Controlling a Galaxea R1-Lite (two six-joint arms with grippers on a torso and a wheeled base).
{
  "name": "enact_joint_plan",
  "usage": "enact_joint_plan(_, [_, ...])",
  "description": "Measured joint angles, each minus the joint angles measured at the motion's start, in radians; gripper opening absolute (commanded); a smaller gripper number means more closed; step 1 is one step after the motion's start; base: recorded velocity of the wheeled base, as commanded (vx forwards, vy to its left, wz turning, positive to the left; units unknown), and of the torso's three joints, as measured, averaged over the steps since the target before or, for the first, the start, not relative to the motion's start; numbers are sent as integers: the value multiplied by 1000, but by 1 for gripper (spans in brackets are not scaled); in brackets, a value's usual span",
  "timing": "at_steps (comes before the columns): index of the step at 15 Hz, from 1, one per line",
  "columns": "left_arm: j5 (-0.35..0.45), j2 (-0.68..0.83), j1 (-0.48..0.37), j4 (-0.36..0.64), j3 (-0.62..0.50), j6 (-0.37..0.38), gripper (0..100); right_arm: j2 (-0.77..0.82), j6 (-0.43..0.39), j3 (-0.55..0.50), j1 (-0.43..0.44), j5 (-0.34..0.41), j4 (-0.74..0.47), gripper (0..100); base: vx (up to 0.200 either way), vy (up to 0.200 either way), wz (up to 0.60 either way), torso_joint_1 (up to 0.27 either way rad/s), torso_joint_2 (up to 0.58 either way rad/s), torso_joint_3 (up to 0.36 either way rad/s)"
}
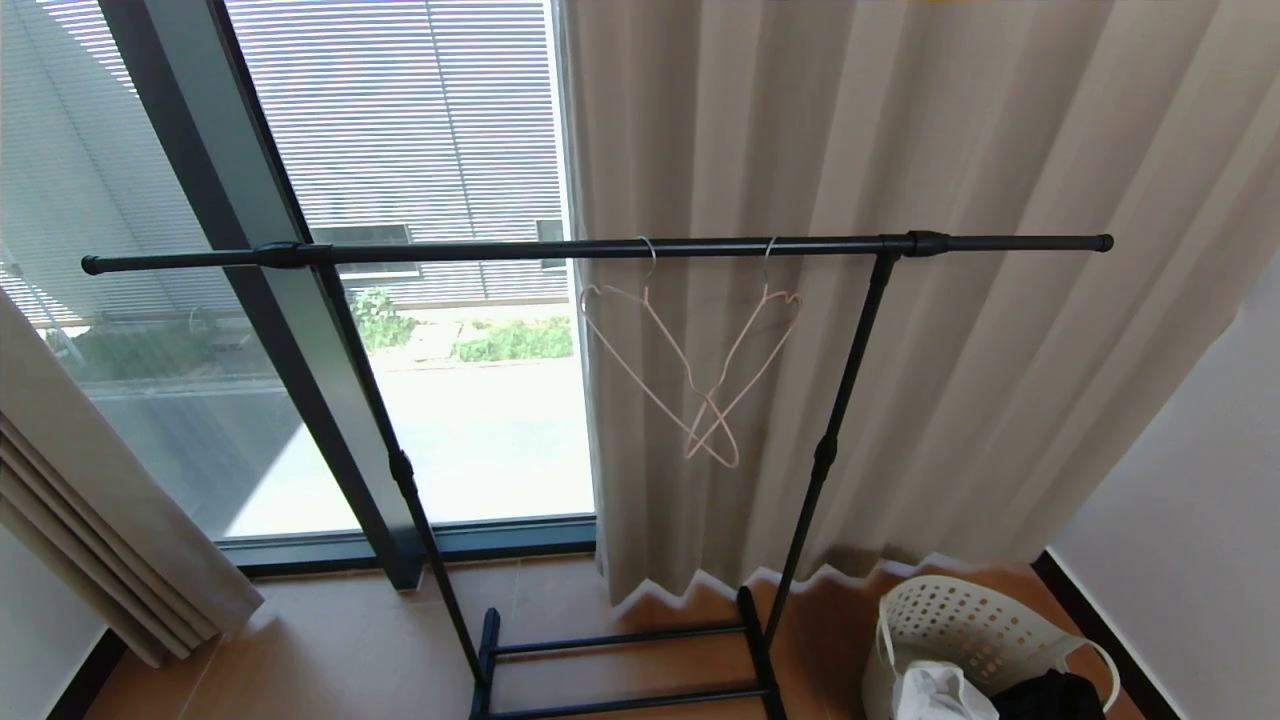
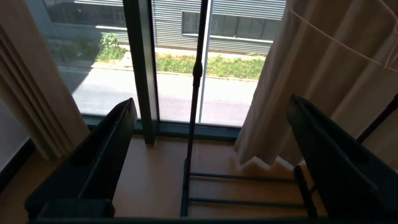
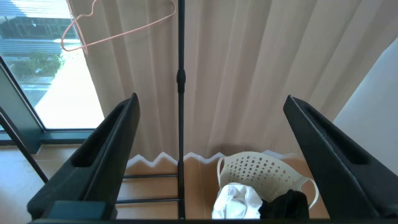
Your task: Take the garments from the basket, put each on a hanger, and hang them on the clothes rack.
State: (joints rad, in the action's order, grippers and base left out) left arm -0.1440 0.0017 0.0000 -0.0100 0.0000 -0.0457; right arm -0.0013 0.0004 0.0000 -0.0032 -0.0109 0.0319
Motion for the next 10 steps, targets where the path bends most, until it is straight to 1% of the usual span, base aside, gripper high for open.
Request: enact_joint_plan(10, [6, 0, 0, 1, 0, 5, 100, 0, -6, 0, 0, 5, -3, 100, 0, 0, 0, 0, 0, 0])
